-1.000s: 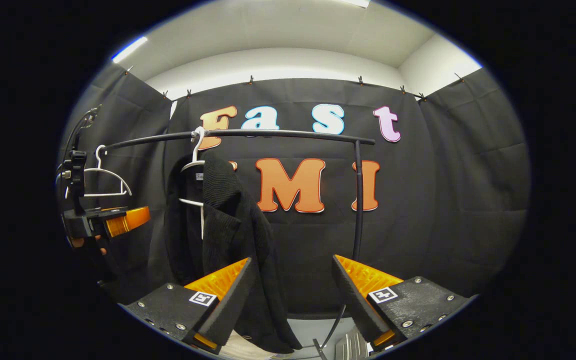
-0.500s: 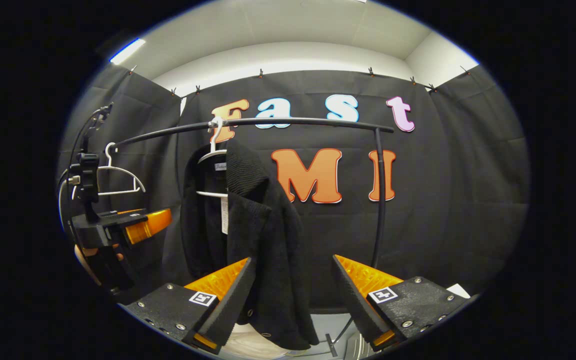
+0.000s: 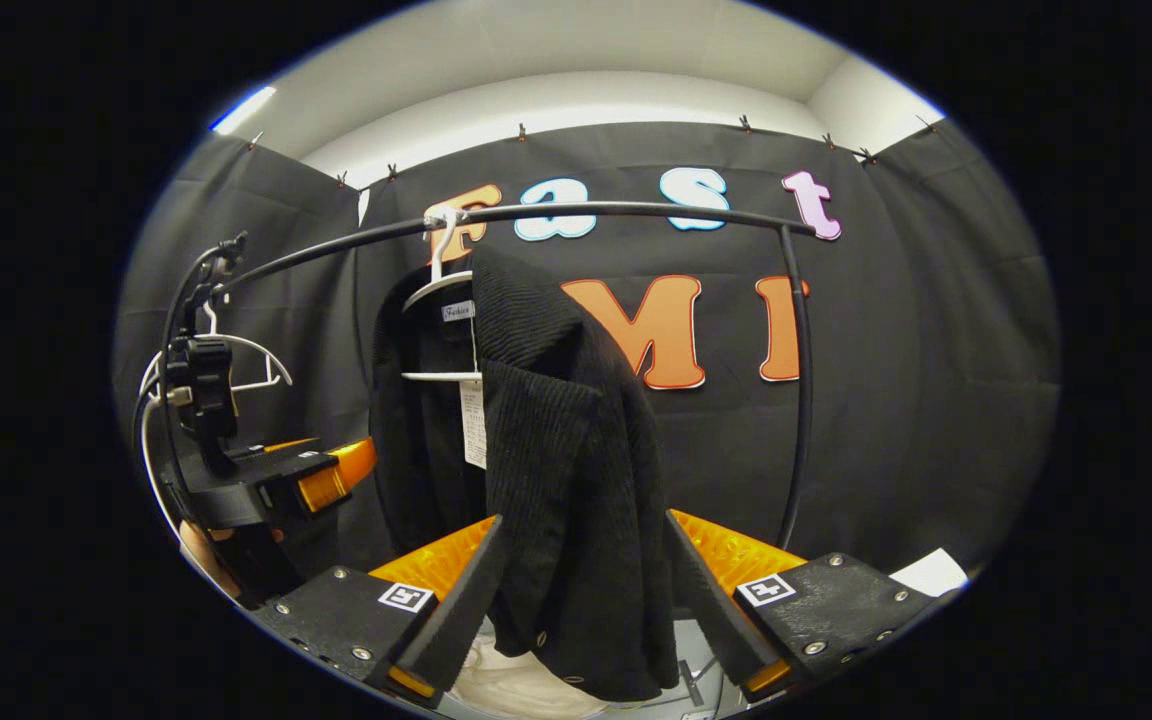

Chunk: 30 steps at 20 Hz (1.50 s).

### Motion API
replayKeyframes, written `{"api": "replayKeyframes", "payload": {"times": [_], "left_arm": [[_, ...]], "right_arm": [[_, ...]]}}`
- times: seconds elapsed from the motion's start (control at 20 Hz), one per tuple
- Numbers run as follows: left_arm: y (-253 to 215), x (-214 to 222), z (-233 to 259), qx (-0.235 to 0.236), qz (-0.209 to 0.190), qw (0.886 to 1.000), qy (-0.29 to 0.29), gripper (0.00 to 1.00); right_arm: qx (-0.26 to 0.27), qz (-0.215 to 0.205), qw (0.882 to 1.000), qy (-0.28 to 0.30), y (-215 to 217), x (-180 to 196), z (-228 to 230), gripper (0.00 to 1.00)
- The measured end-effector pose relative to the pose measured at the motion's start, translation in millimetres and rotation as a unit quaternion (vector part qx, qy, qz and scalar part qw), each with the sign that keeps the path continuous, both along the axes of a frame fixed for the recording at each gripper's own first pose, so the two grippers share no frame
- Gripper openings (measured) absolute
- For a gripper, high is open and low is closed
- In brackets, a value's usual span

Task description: Grasp the clothes on the hanger with both hands and then place them into the laundry hamper below.

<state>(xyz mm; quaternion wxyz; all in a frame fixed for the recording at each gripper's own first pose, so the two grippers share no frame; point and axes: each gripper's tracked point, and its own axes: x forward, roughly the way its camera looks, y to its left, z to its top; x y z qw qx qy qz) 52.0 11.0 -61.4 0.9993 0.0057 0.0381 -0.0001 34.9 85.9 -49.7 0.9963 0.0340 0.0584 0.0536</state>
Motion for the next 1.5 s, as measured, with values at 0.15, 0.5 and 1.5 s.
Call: {"api": "replayKeyframes", "payload": {"times": [0.15, 0.5, 1.5], "left_arm": [[3, 19, -10, -0.012, -0.005, 1.000, 0.002, 0.94], [-6, 55, -22, -0.005, -0.028, 1.000, 0.005, 0.96], [-9, 77, -23, -0.002, -0.055, 0.998, 0.037, 0.08]], "right_arm": [[0.002, -0.010, 1.000, 0.008, 2, 14, -8, 0.95], [0.033, -0.037, 0.998, 0.035, -5, 39, -20, 0.92], [0.033, -0.036, 0.998, 0.036, -1, 35, -2, 0.06]]}}
